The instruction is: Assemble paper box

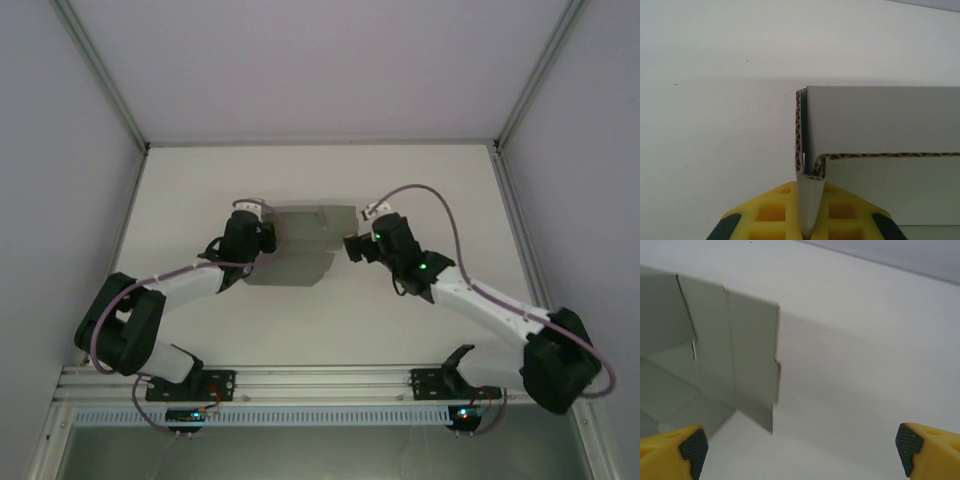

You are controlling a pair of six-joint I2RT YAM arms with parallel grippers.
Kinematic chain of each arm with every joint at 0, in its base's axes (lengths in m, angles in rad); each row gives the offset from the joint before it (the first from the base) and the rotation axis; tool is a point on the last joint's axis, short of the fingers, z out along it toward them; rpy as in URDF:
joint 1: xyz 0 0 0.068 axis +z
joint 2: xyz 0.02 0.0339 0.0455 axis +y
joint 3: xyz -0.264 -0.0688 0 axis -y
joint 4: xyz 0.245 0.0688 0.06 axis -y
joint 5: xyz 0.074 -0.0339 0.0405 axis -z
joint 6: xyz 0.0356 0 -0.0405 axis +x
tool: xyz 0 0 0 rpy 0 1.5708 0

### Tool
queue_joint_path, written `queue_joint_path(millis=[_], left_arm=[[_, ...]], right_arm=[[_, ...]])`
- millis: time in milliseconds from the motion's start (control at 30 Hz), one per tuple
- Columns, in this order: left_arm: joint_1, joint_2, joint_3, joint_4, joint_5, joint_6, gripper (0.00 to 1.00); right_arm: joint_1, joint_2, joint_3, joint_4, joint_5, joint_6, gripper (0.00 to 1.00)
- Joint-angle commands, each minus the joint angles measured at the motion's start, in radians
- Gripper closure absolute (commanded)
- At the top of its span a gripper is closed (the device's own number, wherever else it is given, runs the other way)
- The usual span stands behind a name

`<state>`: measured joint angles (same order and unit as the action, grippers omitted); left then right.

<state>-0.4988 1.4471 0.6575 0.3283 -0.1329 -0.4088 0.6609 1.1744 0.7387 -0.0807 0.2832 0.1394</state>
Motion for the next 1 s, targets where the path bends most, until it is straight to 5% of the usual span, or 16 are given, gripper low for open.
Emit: queue_joint_path(millis=[0, 233, 467, 967], left_arm=[[0.028, -0.036, 0.027, -0.03, 0.09, -0.002, 1.0], [0.032, -0.029, 0.033, -0.011, 0.174, -0.007, 1.0], [0.031, -0.01, 0.032, -0.009, 0.201, 0.008, 1.0], [0.029, 0.035, 0.055, 0.03, 0.3, 0.026, 1.0]], right_arm=[[-0.049, -0.064, -0.082, -0.088, -0.196, 0.05, 0.01], [-0.072, -0.037, -0.107, 0.005, -0.355, 0.048, 0.01], [-0.104, 0.072, -0.023, -0.023, -0.328, 0.045, 0.01], [-0.132, 0.212, 0.091, 0.05, -0.477, 0.044, 0.0]])
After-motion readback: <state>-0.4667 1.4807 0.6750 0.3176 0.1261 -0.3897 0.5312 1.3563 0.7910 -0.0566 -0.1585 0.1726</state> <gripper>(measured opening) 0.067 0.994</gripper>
